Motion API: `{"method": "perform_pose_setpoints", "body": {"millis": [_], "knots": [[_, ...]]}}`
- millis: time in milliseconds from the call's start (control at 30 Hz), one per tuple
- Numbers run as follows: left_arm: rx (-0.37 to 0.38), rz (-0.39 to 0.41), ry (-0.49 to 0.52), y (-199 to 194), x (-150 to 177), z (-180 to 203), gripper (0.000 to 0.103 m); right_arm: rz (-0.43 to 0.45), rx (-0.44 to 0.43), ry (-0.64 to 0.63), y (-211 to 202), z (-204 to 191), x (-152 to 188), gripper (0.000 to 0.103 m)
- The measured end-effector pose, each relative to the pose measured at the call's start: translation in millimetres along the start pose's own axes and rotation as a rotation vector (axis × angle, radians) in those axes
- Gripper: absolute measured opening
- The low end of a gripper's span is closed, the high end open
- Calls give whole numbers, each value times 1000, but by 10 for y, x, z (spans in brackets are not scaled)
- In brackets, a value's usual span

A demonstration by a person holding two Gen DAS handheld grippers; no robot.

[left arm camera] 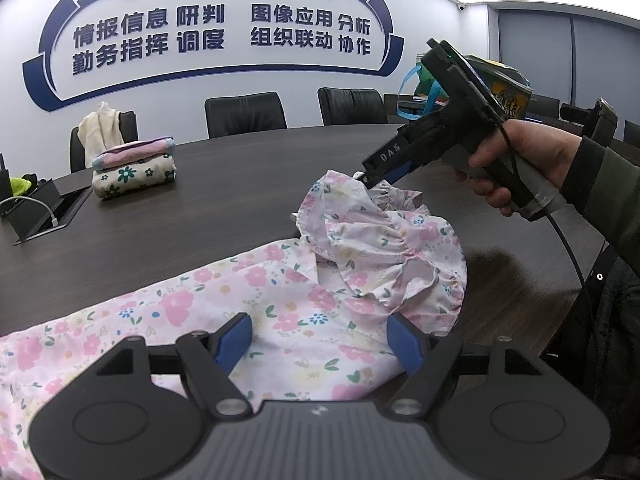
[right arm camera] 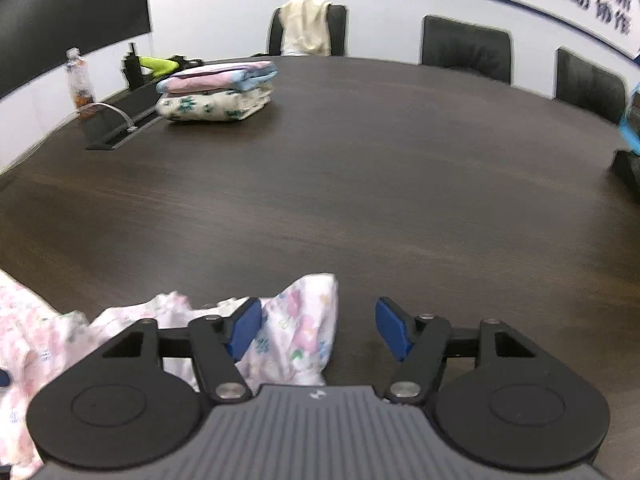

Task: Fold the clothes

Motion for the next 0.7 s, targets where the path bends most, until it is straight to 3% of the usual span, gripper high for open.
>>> {"method": "perform_pose_setpoints", "body": {"millis": [67, 100, 200, 333, 367, 467, 533, 700], "knots": [[-1, -1, 0, -1, 0, 0, 73, -10, -28, -1, -19, -36, 54, 6], [-1, -2, 0, -1, 1, 0, 73, -7, -34, 1, -59, -57, 61, 4], [-2, -4, -1, -5, 1, -2, 73, 79, -37, -39, -370, -179, 12, 4], [1, -2, -10, -14, 1, -15, 73, 343, -128, -236, -1199, -601, 43, 4], [3, -1, -13, -14, 1, -16, 73, 373, -164, -280, -1335, -700, 139, 4], [6, 2, -14, -14, -3, -17, 73, 402, -266, -397, -1637, -957, 494, 4], [7, 3, -16, -14, -6, -17, 73, 357, -290, -452, -1658, -1049, 721, 4], [6, 5, -23, -18, -8, -17, 73, 286, -312, -443, -1576, -1110, 915, 5]]}}
Point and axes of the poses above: each gripper's, at about its wrist camera, not at the fingertips, and y roughly the way its jaws point, z to its right, x to its underside, the point moved 10 cm from there along y, roughly the way its jaws point, and after that the axes turned 14 degrees about x, right-handed, at the moved point
